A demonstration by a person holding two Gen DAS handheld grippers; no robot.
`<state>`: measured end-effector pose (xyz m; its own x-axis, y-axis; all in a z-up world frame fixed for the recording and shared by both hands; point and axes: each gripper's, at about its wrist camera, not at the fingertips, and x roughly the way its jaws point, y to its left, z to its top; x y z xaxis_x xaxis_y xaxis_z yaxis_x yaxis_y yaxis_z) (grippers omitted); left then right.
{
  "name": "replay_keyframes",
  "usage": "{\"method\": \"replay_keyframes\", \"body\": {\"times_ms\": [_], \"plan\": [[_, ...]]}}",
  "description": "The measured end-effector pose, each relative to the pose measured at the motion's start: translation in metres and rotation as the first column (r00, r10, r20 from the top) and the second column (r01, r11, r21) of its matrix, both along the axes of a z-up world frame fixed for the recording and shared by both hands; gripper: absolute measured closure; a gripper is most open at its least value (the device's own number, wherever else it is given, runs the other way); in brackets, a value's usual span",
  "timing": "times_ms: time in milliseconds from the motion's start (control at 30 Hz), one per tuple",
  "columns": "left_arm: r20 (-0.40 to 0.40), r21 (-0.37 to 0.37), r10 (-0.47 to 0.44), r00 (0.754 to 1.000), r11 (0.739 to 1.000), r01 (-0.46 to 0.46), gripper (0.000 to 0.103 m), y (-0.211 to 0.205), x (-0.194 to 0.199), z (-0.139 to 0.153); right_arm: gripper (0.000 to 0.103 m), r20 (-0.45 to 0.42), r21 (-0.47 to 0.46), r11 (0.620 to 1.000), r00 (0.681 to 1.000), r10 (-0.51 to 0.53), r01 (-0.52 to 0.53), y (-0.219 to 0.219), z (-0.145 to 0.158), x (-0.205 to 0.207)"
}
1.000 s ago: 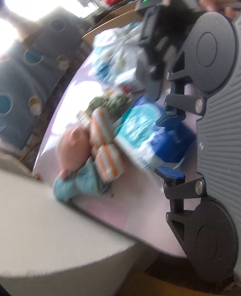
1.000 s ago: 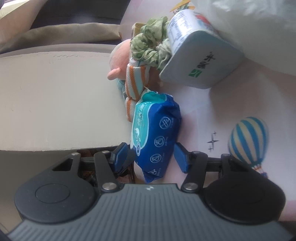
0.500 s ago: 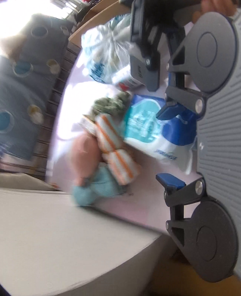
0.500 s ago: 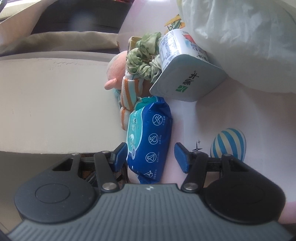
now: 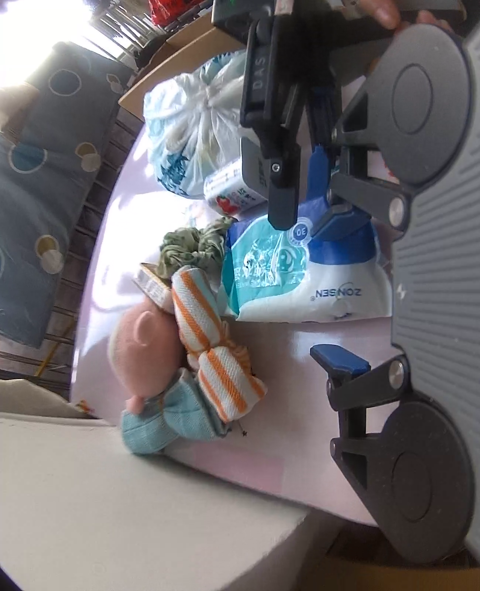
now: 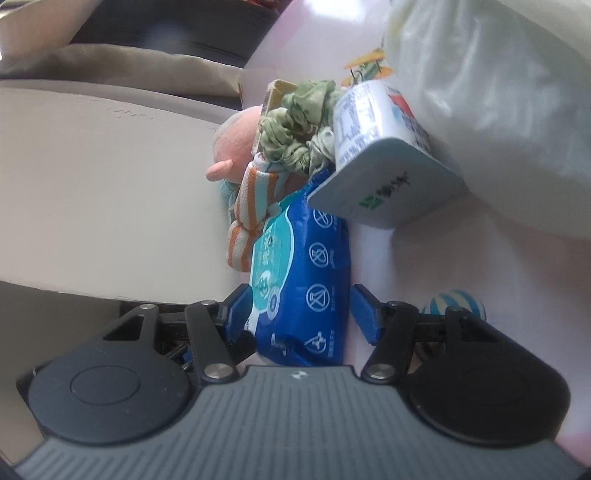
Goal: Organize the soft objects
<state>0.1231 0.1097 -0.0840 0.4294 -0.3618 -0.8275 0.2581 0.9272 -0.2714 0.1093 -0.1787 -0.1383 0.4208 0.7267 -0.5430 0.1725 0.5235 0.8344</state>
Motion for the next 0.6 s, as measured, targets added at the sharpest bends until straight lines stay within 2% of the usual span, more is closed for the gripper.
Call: {"method": "replay_keyframes", "body": {"times_ms": [100, 200, 333, 600], "plan": [[-0.067, -0.064, 0.042, 0.997, 0.997, -0.046, 0.039, 0.002, 0.016, -0.014, 0.044, 0.006, -0.031, 0.999, 1.000, 0.006, -0.006, 0.006, -0.002, 0.009], [-0.121, -0.120, 0.062, 0.991, 0.990, -0.077, 0.047, 0.003, 0.022, -0.019, 0.045, 0.013, -0.033, 0.999, 1.000, 0.012, -0.012, 0.010, -0.004, 0.014], [-0.080, -0.065, 0.043, 0.996, 0.997, -0.048, 0.051, -0.009, 0.010, -0.009, 0.051, 0.015, -0.042, 0.999, 1.000, 0.026, -0.025, 0.010, 0.001, 0.010], [-0.042, -0.019, 0.036, 0.998, 0.999, -0.036, 0.056, -0.013, -0.029, 0.022, 0.052, 0.011, 0.000, 0.998, 0.998, 0.069, -0.069, 0.013, 0.014, -0.009]]}}
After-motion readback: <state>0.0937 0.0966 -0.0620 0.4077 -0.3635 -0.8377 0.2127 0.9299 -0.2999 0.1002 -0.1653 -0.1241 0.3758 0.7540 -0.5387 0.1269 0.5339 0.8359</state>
